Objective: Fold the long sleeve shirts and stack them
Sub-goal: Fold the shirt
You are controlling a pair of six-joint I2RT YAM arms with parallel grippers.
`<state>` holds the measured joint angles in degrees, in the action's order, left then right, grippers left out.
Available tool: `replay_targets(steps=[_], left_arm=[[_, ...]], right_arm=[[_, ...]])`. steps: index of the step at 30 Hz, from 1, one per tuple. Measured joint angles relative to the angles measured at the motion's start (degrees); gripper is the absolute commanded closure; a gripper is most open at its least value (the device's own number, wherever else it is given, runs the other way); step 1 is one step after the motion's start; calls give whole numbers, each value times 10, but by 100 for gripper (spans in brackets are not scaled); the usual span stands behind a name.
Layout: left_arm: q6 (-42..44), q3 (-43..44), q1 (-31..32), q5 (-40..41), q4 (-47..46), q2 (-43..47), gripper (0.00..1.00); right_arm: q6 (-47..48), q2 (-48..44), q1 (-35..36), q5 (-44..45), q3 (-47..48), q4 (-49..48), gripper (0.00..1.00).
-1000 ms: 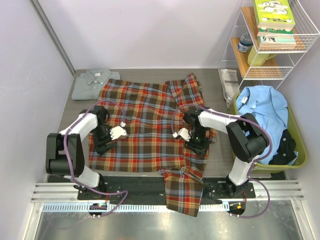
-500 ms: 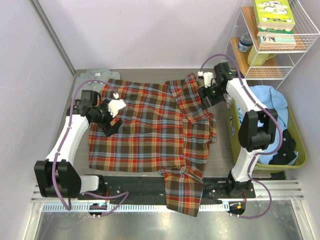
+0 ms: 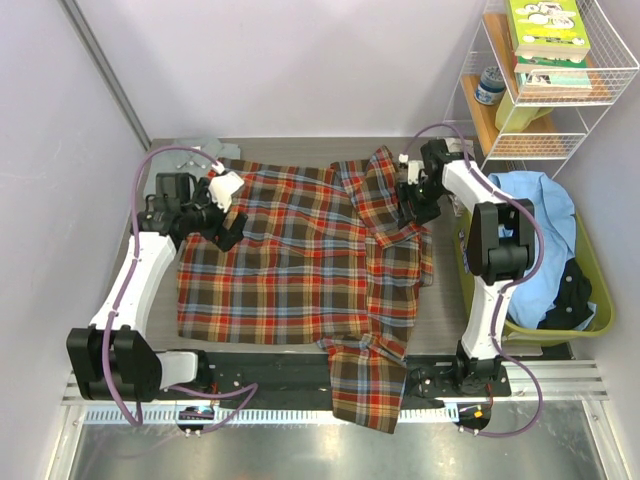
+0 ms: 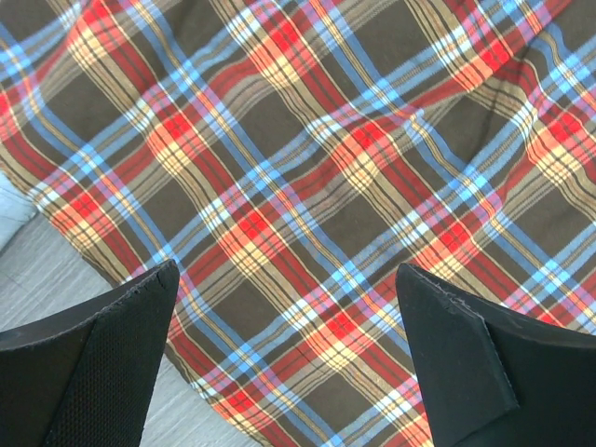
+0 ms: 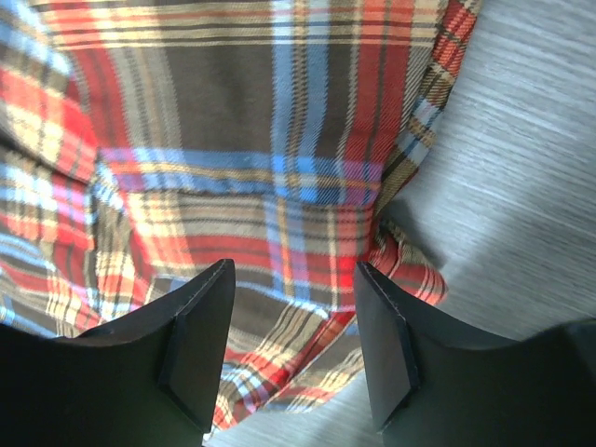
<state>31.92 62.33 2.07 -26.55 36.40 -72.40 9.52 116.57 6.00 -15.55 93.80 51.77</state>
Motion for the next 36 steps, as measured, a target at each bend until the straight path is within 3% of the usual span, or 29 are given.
replay_targets(steps=[12,24,25,26,27,28,33,36], left_arm=[[-17,-10,0,4,-32,11,1],[-17,-15,0,5,-36,11,0],[-17,-15,0,5,-36,11,0],[-17,-16,0,5,-36,11,0],[-17,-17,0,5,-36,11,0],[-17,-17,0,5,-36,11,0],[-17,-18,0,5,-36,11,0],[-17,-18,0,5,-36,11,0]], right_arm=[[-21,28,0,15,-14,-14,41],[-28,28,0,38,-20,-21,30],[-29,28,0,40,-20,-21,28],[-30,28,0,43,-20,-21,12],[-31,28,0,44,-20,-22,3],[-33,28,0,46,-20,-23,3],[-33,28,0,48,-22,-29,32],[-33,28,0,43,-22,-29,39]])
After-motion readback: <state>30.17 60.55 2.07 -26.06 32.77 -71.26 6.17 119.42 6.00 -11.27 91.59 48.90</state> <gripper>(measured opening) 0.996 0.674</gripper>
